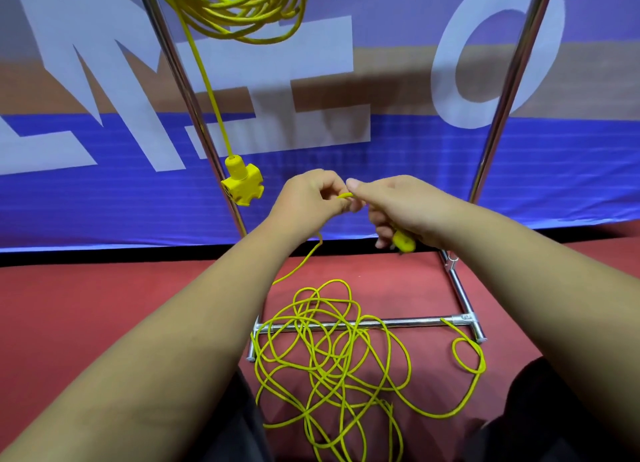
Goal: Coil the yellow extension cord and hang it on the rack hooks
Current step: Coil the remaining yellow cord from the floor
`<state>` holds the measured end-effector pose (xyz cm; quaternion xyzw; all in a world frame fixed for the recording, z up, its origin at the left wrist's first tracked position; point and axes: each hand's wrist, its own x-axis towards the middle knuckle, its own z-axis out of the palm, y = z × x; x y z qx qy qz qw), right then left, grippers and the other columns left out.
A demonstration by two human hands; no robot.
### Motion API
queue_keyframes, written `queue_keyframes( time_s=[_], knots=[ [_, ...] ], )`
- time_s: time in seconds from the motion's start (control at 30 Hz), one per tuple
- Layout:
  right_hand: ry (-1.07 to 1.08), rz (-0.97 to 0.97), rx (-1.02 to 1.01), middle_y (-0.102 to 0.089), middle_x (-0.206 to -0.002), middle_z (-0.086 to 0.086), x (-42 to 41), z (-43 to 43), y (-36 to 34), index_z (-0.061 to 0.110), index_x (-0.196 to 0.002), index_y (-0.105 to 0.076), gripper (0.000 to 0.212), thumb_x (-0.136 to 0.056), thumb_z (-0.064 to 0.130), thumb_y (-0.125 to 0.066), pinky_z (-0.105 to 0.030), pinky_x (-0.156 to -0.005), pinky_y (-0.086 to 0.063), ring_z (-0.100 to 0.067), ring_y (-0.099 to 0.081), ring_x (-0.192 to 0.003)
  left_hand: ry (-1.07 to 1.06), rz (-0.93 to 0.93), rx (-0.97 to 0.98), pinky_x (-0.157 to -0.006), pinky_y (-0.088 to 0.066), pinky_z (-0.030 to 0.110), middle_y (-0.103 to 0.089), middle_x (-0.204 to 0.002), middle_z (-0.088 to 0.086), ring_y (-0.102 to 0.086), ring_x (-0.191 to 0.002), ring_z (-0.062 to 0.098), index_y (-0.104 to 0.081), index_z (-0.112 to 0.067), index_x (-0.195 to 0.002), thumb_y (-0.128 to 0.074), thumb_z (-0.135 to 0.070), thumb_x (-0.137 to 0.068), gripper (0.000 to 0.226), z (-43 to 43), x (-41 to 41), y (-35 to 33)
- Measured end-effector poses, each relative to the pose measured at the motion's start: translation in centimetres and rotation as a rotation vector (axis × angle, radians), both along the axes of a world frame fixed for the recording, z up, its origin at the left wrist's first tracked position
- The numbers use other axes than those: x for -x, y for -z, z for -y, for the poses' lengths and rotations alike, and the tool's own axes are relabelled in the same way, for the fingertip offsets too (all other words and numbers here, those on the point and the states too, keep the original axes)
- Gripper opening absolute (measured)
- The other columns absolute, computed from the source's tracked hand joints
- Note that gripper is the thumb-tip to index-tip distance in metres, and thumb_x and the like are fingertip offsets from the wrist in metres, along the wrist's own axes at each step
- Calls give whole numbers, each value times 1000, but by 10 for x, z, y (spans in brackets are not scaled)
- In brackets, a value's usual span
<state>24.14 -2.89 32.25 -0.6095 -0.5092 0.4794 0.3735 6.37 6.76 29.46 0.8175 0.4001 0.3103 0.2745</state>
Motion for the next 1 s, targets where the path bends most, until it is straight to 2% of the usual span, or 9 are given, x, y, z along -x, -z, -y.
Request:
queue_keyframes(
  time_s=[0.07, 0.17, 0.3, 0.47, 0.6, 0.7, 0.77, 0.83, 1.0],
  knots=[
    [-44, -41, -60, -35, -58, 3, 0, 1, -4, 11, -95, -74, 41, -103, 48, -62, -42, -62, -53, -19, -33, -51, 88, -10, 106, -63, -48, 29, -66, -74, -2, -54, -65, 6, -68, -22, -80, -79, -25, -85, 12, -3, 4, 4],
    [-60, -265, -175, -25, -61, 2, -6, 3, -14, 8, -109, -77, 36, -107, 39, -59, -33, -54, -38, -17, -23, -52, 199, -291, 217, -78, -52, 28, -72, -80, -10, -63, -75, 3, -73, -20, -84, -78, -11, -86, 11, -16, 16, 19],
    [-44, -595, -252, -35, -64, 3, -18, 5, -23, 10, -119, -73, 33, -110, 34, -53, -30, -57, -42, -14, -33, -54, 234, -586, 292, -88, -49, 19, -77, -107, -7, -69, -100, 9, -77, -22, -98, -70, -14, -97, 11, -33, 37, 32],
    [-78, -687, -197, -47, -77, 2, -35, 7, -24, 9, -114, -73, 29, -106, 27, -51, -34, -62, -39, -16, -33, -59, -14, -513, 268, -75, -54, 19, -80, -91, -3, -76, -85, 10, -80, -21, -97, -74, -22, -96, 6, -43, 45, 32],
    [-101, -461, -179, -29, -69, -2, -38, 9, -23, 10, -92, -74, 27, -88, 29, -56, -35, -64, -36, -20, -26, -60, -195, -286, 89, -54, -55, 22, -75, -76, 6, -71, -64, 17, -76, -16, -84, -77, -28, -92, 14, -51, 43, 8],
    [-51, 63, -162, -53, -68, -2, -40, 8, -17, 17, -83, -81, 28, -77, 39, -63, -38, -71, -43, -21, -47, -66, -201, -94, 16, -63, -62, 30, -74, -75, 4, -70, -65, 14, -77, -21, -85, -76, -30, -92, 12, -48, 48, -12],
    [-41, 400, -85, -71, -83, -1, -42, 7, -11, 27, -86, -82, 31, -85, 50, -62, -38, -75, -49, -22, -59, -75, -176, 53, 66, -65, -64, 32, -72, -76, 3, -67, -65, 14, -77, -21, -90, -74, -26, -95, 8, -44, 51, -19],
    [-69, 603, 26, -70, -85, -3, -45, 6, -3, 27, -89, -81, 39, -102, 54, -56, -29, -68, -45, -15, -58, -74, -152, 202, 154, -69, -65, 37, -69, -75, 3, -64, -64, 15, -77, -17, -95, -72, -23, -97, 8, -40, 52, -24],
    [-117, 640, 160, -66, -71, 2, -45, 4, 15, 16, -87, -79, 36, -101, 47, -66, -29, -65, -46, -15, -56, -65, -112, 458, 290, -69, -63, 31, -64, -82, 11, -57, -63, 11, -74, -3, -103, -68, -20, -101, 18, -21, 49, -38]
  ],
)
